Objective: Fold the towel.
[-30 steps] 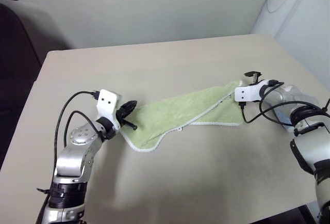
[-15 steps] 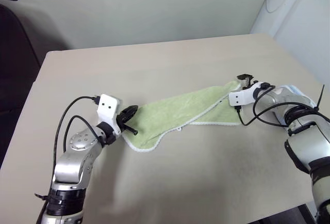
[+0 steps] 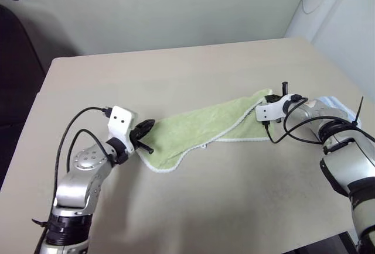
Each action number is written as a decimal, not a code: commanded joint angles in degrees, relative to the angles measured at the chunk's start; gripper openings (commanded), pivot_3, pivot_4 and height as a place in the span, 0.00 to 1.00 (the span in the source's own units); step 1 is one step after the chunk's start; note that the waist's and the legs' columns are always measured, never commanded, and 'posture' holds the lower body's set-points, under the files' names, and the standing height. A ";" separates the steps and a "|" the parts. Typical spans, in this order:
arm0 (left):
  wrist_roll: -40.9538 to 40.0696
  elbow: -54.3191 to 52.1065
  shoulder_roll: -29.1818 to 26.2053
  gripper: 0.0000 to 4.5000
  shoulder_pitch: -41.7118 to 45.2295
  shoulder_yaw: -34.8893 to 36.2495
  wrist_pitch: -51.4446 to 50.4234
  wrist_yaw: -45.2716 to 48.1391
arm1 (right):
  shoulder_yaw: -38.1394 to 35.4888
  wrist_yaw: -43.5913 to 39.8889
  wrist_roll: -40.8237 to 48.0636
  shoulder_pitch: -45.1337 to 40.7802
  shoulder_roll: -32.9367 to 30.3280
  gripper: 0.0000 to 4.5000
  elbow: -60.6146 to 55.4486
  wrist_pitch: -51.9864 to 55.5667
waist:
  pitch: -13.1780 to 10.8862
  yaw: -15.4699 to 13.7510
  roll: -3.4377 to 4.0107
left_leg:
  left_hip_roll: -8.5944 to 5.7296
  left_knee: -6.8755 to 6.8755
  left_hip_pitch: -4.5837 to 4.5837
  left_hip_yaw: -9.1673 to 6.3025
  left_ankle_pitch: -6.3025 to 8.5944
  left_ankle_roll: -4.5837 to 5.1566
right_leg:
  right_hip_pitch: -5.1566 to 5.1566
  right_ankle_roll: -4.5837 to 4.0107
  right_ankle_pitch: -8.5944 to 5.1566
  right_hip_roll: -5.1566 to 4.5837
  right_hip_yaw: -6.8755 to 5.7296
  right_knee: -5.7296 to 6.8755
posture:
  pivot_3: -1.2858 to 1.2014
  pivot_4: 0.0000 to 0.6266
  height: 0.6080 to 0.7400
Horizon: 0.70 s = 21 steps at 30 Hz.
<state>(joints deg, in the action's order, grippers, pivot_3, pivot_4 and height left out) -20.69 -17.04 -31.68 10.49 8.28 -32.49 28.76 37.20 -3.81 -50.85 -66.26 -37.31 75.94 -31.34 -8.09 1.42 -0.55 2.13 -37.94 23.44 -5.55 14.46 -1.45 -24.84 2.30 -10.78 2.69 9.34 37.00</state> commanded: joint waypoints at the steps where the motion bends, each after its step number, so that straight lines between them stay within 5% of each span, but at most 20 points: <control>1: 0.37 -0.61 -1.76 0.00 -0.52 1.80 1.78 1.32 | -1.25 0.11 1.60 0.26 -2.09 0.01 -1.53 -1.25 | 0.00 -0.02 0.00 | 0.00 0.00 0.00 0.00 0.00 0.00 | 0.00 0.00 0.00 0.00 0.00 0.00 | 0.52 0.24 0.96; 9: 0.08 -1.57 -3.04 0.00 -1.44 1.69 1.39 2.20 | -4.51 -6.53 6.47 3.66 -5.36 0.01 -6.64 -5.92 | 0.00 -0.02 0.00 | 0.00 0.00 0.04 0.00 0.00 0.00 | -0.01 -0.04 -0.02 0.00 0.00 -0.01 | 0.52 0.24 0.96; 15: -0.03 -2.55 -3.48 0.00 -2.11 1.63 0.91 2.37 | -9.86 -23.51 17.81 13.20 -12.59 0.01 -21.92 -10.67 | 0.00 -0.24 -0.01 | 0.02 -0.02 0.07 0.01 0.00 0.00 | 0.03 -0.09 -0.06 0.00 -0.05 -0.03 | 0.52 0.24 0.96; 21: 0.13 -2.26 -3.21 0.00 -1.79 0.39 0.86 2.60 | -14.95 -36.52 26.59 23.94 -17.33 0.01 -39.31 -3.90 | 0.00 -0.08 -0.01 | 0.02 -0.12 0.08 0.08 0.00 -0.01 | 0.10 -0.12 -0.08 0.00 -0.04 -0.06 | 0.52 0.24 0.96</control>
<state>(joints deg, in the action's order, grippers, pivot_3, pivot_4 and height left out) -20.69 -17.63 -34.71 8.13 8.52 -32.22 31.01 24.93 -38.22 -26.71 -42.57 -53.29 40.25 -36.76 -8.09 1.34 -0.56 2.16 -38.10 23.47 -5.47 14.46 -1.46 -24.69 2.17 -10.85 2.69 9.30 36.95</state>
